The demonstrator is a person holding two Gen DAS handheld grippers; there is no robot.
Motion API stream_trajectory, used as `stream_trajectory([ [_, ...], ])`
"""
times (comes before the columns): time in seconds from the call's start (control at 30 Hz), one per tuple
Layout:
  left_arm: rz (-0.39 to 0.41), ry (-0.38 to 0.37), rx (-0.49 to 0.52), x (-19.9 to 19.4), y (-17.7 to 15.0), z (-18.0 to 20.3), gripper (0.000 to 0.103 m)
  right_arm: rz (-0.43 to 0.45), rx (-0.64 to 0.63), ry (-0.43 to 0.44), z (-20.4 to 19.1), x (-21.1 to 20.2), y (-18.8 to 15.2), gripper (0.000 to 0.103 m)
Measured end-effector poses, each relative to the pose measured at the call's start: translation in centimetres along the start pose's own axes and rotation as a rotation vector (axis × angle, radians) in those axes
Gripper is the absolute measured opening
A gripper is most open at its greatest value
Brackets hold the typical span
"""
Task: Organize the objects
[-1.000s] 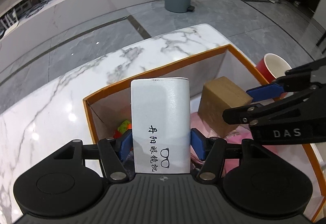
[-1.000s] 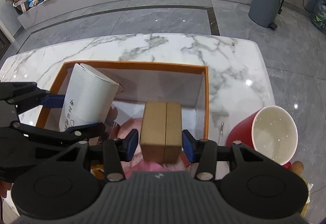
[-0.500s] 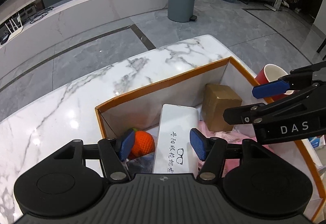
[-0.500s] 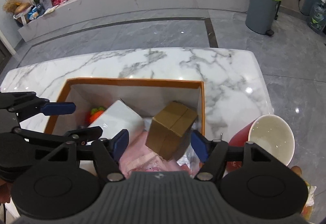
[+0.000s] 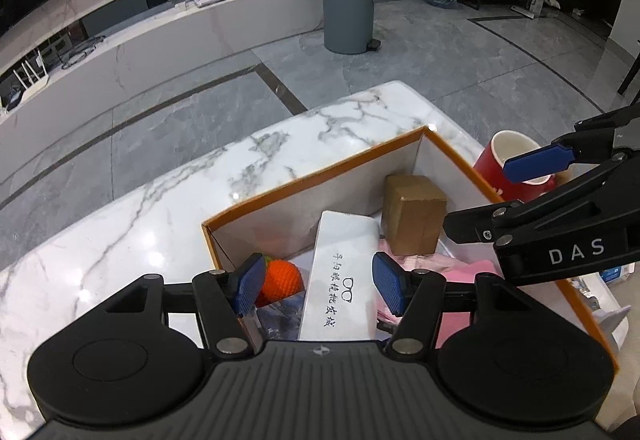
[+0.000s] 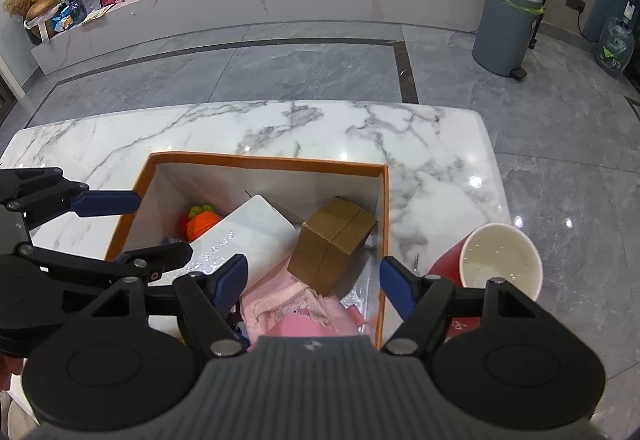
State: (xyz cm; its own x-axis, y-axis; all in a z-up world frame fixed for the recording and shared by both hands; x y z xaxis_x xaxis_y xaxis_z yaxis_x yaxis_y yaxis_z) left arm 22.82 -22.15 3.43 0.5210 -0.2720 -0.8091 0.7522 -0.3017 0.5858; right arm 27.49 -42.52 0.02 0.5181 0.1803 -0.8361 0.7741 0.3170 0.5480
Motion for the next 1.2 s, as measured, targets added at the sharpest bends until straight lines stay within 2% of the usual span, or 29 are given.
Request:
stream_trajectory([
  [0.57,0.093,0.008,0.017,-6.4,0.5,0.4,0.07,0.073,-0.063,-0.044,-3.0,-8.5,0.3,0.075],
  [0.77,0.147,0.01,0.011,-9.4,0.4,0.7,0.07,0.123,-0.081,-0.073,-4.0,-12.1,0.2,0.077],
  [0.93,0.238,0.01,-0.01,-12.2,-0.4,1.4,0.07,0.177,-0.063,-0.074,-4.3,-15.2,-0.5,0.079],
  [1.03,0.269,0.015,-0.029,-13.2,-1.1,1.7,0.07,0.211,-0.084,-0.128,-5.3,-16.9,-1.2,0.08],
  [1.2,0.256,-0.01,-0.114,-13.1,-3.0,1.3,0.07,0.269,-0.124,-0.234,-7.2,-18.2,-3.3,0.083],
])
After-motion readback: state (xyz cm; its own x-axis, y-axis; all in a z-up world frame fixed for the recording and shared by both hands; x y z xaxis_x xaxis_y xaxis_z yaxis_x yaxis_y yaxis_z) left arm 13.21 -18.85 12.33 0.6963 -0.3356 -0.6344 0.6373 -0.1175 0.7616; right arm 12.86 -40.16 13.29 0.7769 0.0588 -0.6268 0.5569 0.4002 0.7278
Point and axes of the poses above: each gripper's, at about its wrist camera, not at the fingertips, and x roughly the way its jaws point, z to its right, y to its top, the point moved 1 cm from there along x, roughly the way its jaws point, and after that the axes turned 10 degrees about -x, right-handed, at the moved point
